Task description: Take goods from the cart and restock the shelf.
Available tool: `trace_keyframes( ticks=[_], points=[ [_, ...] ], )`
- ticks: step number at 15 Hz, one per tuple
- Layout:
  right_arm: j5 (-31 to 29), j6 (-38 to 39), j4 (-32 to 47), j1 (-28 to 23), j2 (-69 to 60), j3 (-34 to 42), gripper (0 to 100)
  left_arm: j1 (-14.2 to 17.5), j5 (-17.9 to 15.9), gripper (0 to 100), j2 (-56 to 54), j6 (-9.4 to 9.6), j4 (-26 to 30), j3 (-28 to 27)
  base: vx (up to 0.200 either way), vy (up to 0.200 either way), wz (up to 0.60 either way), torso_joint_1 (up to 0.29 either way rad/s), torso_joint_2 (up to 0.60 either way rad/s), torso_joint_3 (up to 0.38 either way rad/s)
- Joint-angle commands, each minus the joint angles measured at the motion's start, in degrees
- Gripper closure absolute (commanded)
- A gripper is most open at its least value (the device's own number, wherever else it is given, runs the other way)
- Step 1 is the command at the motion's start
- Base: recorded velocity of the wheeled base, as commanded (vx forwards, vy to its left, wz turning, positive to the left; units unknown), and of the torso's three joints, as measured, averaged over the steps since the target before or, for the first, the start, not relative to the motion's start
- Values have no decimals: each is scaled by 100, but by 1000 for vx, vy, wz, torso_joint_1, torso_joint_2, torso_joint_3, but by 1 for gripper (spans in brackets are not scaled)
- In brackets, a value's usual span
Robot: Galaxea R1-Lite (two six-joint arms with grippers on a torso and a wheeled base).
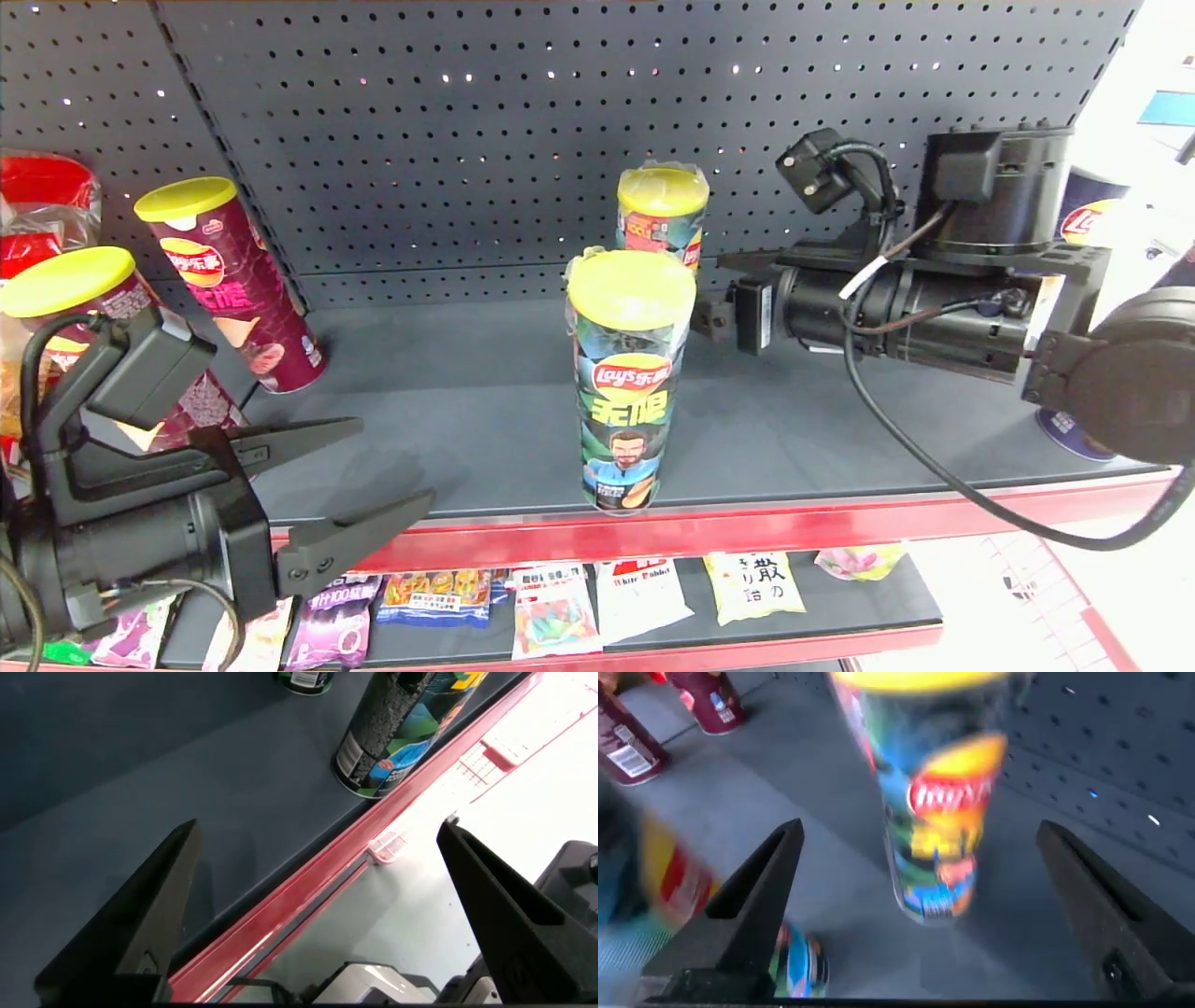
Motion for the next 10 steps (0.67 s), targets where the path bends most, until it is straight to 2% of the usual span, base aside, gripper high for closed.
trace_keyframes(
  ticks=[1,3,5,9,10],
  points=[
    [-120,-1,-1,-174,-520,363,0,0,1,0,218,66,-4,-106,0,0,0,0,0,0],
    [-225,7,-1,-324,-696,547,0,0,1,0,332,75,-4,-212,0,0,0,0,0,0],
    [-234,131,26,-447,-1329,1057,0,0,80,0,499,207,5,-273,0,0,0,0,0,0],
    [-322,148,52,-464,-2146,1909,0,0,97,0,622,347,5,-273,0,0,0,0,0,0],
    [-489,148,70,-508,-2524,2252,0,0,89,0,727,541,5,-273,0,0,0,0,0,0]
  ],
)
